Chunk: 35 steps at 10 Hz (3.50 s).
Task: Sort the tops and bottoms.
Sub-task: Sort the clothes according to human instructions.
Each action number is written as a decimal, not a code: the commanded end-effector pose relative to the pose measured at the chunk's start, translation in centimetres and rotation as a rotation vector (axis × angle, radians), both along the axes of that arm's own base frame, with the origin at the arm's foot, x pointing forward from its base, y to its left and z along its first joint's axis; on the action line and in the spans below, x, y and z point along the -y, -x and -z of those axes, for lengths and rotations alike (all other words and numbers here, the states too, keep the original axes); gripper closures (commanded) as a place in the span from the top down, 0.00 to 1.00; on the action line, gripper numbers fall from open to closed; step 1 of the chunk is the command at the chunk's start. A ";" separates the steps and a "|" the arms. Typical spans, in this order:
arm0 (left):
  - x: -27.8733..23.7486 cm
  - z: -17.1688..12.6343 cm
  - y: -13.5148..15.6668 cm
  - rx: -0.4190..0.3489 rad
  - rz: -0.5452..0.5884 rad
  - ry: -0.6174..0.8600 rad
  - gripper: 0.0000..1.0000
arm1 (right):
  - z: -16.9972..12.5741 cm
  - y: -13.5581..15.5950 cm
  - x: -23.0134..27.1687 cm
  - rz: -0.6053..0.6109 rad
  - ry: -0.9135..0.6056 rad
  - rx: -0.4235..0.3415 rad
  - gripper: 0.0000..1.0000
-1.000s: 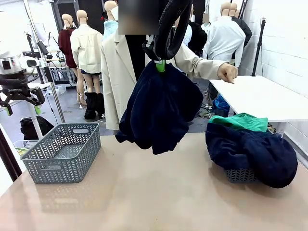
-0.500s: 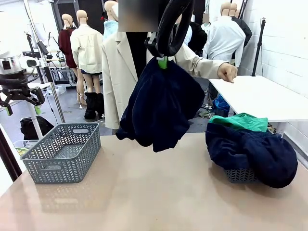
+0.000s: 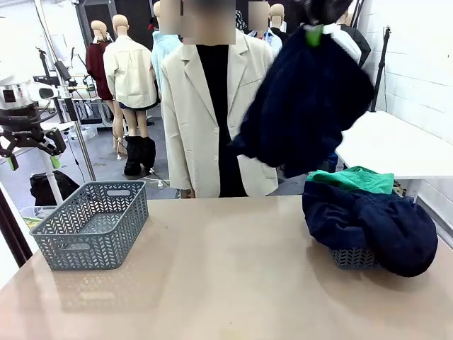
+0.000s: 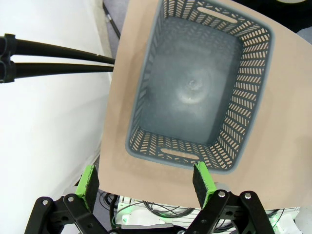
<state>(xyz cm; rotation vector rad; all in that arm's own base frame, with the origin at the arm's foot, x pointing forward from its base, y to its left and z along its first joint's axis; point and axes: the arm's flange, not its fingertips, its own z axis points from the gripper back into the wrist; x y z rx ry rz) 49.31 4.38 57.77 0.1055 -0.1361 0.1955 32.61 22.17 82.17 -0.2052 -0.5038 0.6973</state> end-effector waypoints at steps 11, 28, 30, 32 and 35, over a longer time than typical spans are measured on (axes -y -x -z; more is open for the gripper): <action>-0.2 -0.3 -0.1 -0.005 0.004 -0.014 1.00 | 9.0 -9.8 16.1 0.463 -0.175 -0.081 0.00; -0.2 -0.3 -0.1 -0.005 0.004 -0.014 1.00 | 14.9 -17.5 19.8 0.573 -0.321 -0.351 0.92; -0.2 -0.3 -0.1 -0.005 0.004 -0.014 1.00 | 13.5 -16.2 20.1 0.590 -0.330 -0.320 1.00; -0.2 -0.3 -0.1 -0.005 0.004 -0.014 1.00 | 12.0 -15.5 20.4 0.582 -0.334 -0.335 1.00; -0.2 -0.3 -0.1 -0.005 0.004 -0.014 1.00 | 12.0 -15.4 20.2 0.574 -0.317 -0.314 1.00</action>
